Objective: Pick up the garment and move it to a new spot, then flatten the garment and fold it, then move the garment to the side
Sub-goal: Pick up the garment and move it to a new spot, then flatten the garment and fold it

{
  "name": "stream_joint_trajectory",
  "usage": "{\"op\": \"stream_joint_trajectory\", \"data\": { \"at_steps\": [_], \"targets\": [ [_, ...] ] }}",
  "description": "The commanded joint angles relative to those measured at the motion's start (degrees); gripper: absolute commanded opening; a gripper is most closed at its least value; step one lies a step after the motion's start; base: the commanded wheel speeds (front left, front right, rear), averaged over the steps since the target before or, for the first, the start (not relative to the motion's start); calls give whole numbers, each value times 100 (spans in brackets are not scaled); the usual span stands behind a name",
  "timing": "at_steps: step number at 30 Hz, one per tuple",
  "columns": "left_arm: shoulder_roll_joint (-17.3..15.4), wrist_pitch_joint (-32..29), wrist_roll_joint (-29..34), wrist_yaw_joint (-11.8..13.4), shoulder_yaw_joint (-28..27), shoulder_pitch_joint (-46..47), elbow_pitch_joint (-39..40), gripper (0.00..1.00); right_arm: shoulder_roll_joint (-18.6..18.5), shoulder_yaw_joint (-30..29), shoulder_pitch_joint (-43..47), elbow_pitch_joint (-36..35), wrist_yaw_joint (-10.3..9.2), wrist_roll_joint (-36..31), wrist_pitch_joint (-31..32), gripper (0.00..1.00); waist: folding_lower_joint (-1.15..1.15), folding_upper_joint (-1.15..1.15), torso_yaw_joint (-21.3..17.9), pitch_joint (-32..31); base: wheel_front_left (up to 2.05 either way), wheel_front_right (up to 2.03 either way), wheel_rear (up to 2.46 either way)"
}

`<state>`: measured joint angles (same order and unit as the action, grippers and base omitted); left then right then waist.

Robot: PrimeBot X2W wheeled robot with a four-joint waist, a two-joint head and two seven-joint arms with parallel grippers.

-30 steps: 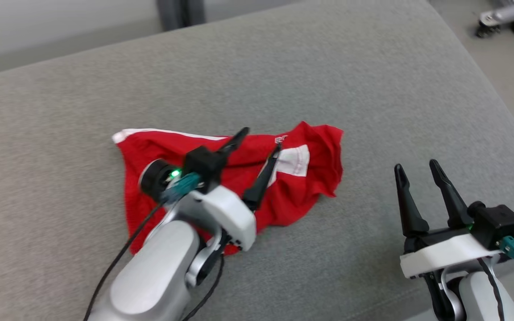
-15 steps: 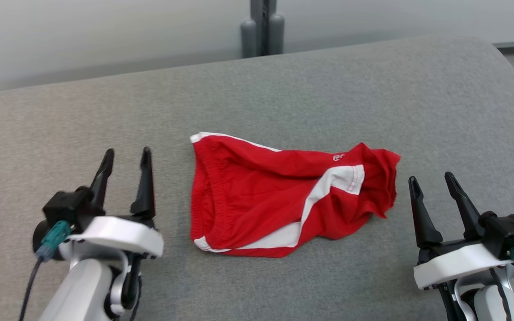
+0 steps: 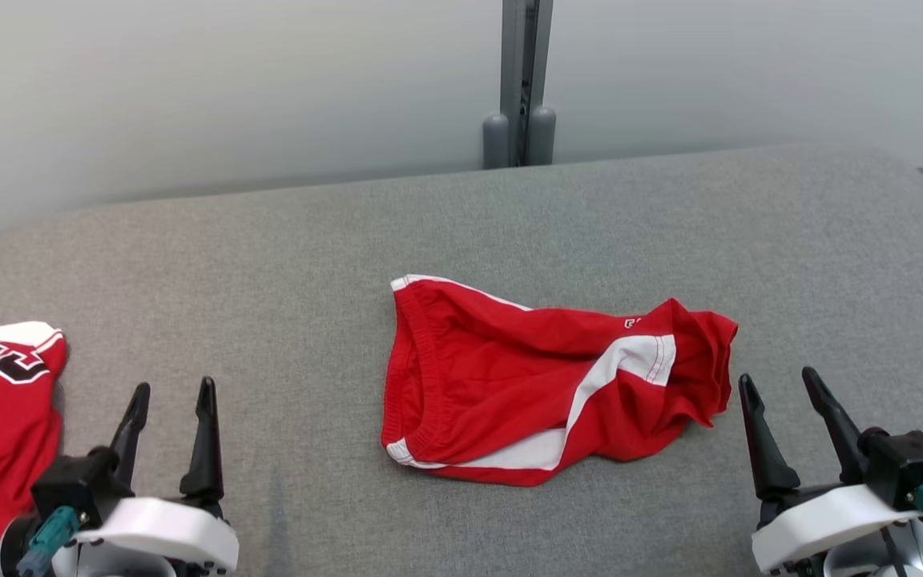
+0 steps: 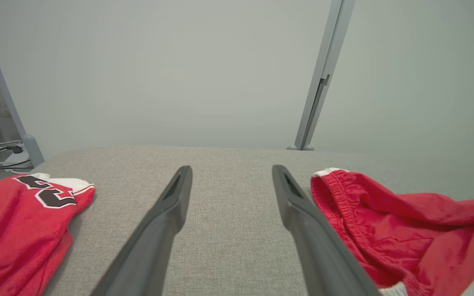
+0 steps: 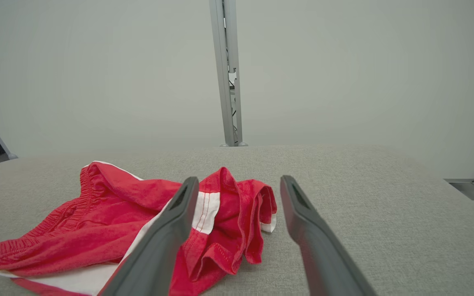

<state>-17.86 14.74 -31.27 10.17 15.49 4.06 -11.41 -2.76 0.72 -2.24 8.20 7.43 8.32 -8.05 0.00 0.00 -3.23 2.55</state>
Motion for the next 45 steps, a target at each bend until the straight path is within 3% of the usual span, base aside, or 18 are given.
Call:
{"op": "stream_joint_trajectory", "data": {
  "at_steps": [1,19,41,45],
  "targets": [
    [-37,12,-13,-1,6,-93,57,100,-31,-11,82,-34,11,-42,46,100,0,0,27,-113,0,0,0],
    [-210,-201,19,295,88,-829,705,100,-30,-46,663,-434,11,-50,394,100,0,0,49,-458,0,0,0],
    [-258,-149,-38,227,112,-687,811,100,-30,-109,702,-559,11,-31,433,100,0,0,190,-426,0,0,0],
    [-231,-338,84,91,378,-486,855,100,-30,-121,677,-577,11,-12,432,100,0,0,228,-357,0,0,0]
  ]
}}
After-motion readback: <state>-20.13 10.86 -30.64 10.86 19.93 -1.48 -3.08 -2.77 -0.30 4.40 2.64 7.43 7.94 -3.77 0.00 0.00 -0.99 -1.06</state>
